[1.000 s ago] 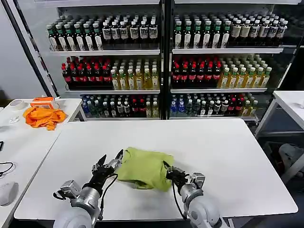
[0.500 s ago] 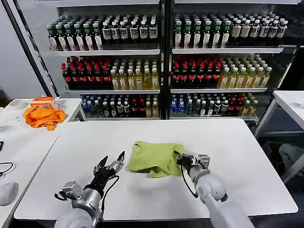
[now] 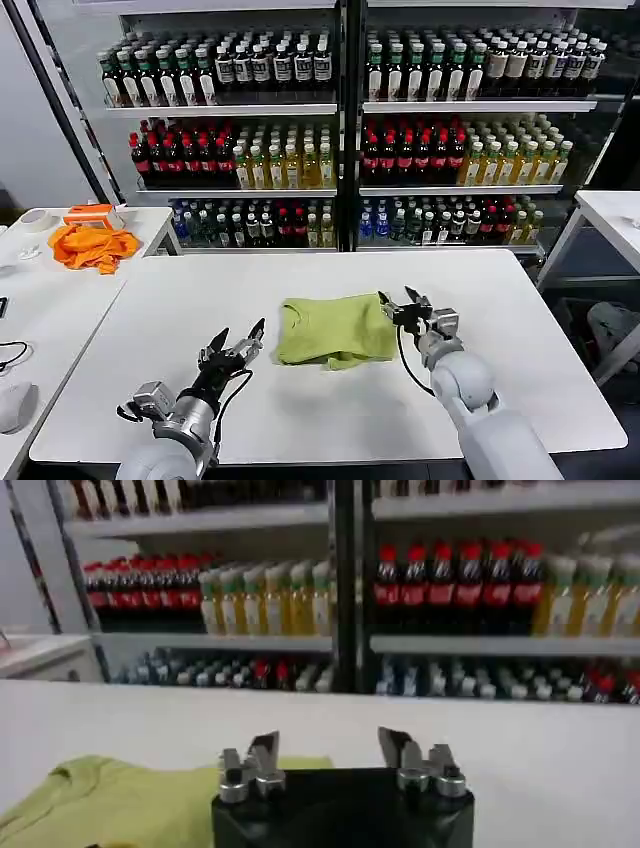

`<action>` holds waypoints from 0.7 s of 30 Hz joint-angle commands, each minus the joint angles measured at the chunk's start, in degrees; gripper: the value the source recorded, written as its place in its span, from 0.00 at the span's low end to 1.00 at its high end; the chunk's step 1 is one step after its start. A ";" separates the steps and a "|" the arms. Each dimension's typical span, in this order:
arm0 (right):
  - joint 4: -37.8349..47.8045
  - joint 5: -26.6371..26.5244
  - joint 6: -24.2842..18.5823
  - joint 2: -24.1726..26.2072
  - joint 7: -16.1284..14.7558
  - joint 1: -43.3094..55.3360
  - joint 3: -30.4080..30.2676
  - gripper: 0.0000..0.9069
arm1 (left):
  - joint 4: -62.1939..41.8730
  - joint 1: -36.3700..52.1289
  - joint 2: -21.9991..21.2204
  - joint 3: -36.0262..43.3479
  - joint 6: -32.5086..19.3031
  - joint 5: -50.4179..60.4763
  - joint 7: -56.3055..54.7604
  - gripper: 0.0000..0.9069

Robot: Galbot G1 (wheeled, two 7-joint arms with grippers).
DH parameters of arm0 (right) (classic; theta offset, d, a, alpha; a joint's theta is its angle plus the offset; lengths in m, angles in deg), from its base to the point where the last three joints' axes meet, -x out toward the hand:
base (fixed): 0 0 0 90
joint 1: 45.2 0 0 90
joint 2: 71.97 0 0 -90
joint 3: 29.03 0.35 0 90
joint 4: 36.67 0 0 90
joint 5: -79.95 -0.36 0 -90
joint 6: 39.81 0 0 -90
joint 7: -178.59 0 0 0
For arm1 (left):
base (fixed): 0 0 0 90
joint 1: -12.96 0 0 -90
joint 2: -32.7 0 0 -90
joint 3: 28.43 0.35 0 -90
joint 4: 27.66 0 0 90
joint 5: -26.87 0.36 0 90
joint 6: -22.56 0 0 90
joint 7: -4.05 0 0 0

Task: Fold and organize the clothes.

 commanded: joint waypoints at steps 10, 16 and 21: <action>-20.07 10.78 -16.79 -1.39 1.72 -30.31 13.51 1.00 | -1.28 -3.65 -1.21 -1.27 -10.93 27.93 0.37 1.00; -22.29 11.74 -16.21 -2.25 1.84 -34.23 14.37 1.00 | 0.79 -7.45 -2.51 -1.45 -12.50 32.74 1.11 1.00; -23.85 13.12 -16.14 -2.59 1.67 -35.62 14.76 1.00 | 2.28 -9.97 -3.77 -1.25 -12.86 35.61 1.52 1.00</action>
